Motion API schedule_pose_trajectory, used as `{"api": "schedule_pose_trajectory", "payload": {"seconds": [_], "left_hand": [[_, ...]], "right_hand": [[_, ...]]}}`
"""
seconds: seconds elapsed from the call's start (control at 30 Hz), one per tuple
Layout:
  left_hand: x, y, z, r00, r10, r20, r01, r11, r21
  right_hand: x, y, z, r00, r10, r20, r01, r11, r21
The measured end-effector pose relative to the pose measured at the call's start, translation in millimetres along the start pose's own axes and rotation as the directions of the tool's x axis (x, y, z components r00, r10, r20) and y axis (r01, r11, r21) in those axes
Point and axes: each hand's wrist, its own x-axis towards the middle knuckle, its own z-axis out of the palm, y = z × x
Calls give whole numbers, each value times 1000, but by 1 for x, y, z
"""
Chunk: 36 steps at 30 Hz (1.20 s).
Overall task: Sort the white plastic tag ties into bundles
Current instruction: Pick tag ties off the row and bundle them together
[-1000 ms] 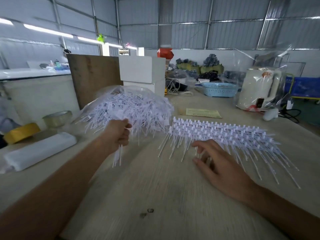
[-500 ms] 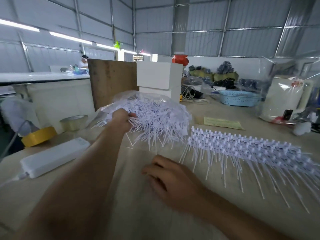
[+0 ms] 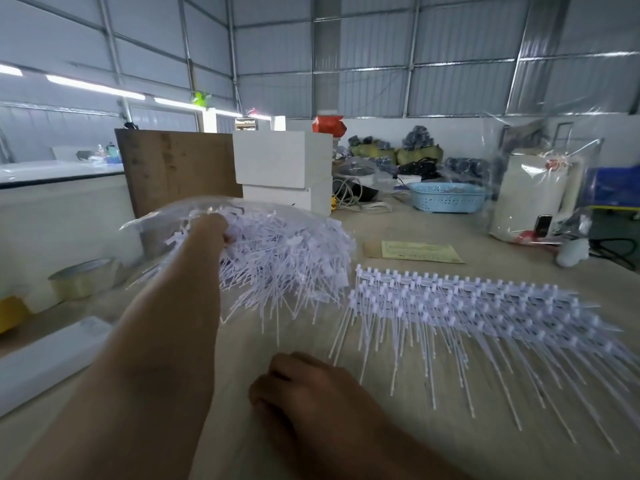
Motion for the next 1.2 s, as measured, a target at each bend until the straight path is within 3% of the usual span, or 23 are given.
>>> {"api": "schedule_pose_trajectory", "payload": {"seconds": [0.1,0.17,0.33,0.5,0.63,0.77,0.87,1.07,1.2], "left_hand": [[15,-8,0,984,168,-59,-115,852,511],[24,-11,3,968,249,-27,-166,719,675],[38,-34,16,931,272,-243,-90,818,568],[28,-47,29,901,323,-289,-123,830,544],[9,-40,19,890,415,-187,-249,788,563],[-25,-40,3,911,410,-52,-322,784,531],[-66,-48,7,849,527,38,-463,707,535],[-160,-33,17,738,663,121,-580,534,615],[-221,-9,25,531,830,172,-804,430,410]], "right_hand": [[3,2,-2,1000,3,21,-3,1000,-1],[4,4,-2,999,-8,34,8,1000,3],[1,4,0,1000,7,7,-7,1000,29],[-3,6,1,1000,12,-19,-11,998,58],[-4,8,6,998,25,-53,-22,998,55],[-5,8,7,998,22,-57,-18,998,66],[-6,7,5,998,19,-58,-16,998,60],[-16,3,-13,992,-7,-128,-2,998,-68],[-38,30,-47,995,3,-103,-28,971,-237]]}}
